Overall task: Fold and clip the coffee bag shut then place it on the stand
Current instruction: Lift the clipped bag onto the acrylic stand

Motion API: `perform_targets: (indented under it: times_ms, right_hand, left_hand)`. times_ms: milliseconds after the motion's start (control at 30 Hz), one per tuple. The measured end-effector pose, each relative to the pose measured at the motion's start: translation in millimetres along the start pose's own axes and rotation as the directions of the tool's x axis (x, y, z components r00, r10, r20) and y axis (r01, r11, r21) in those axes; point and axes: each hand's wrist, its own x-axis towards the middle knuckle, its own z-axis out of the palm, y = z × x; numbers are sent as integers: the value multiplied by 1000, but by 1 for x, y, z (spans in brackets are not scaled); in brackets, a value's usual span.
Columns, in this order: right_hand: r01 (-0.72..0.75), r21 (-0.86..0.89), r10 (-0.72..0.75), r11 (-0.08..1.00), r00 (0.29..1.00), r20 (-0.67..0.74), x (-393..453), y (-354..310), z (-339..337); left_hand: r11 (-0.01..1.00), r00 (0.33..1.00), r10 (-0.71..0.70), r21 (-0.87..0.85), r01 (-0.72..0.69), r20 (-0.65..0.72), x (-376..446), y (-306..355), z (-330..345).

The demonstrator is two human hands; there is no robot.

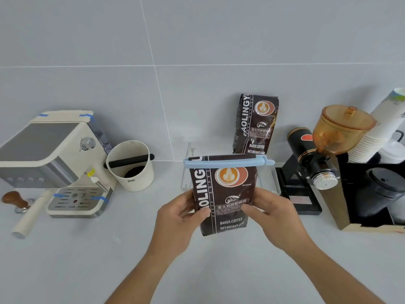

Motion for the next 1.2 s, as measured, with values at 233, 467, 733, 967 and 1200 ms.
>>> perform_targets:
  times_ms: [233,467,733,967,1200]
  right_hand:
    - [139,-34,-140,990,990,-32,43,-54,-5]
    - [163,0,-162,987,981,-102,95,-85,-2]
    - [116,33,-110,993,984,-143,153,-86,8]
    - [28,26,-24,999,988,-153,192,-51,22]
    - [-26,-20,22,999,988,-155,213,-18,30]
  left_hand:
    - [985,985,171,-7,-171,-37,47,47,-11]
    - [969,967,246,4,-246,-65,101,74,-15]
    - [971,966,238,5,-239,-101,163,75,-14]
    - [990,980,144,10,-144,-135,202,40,-9]
    - [996,985,80,62,-71,-150,222,6,-4]
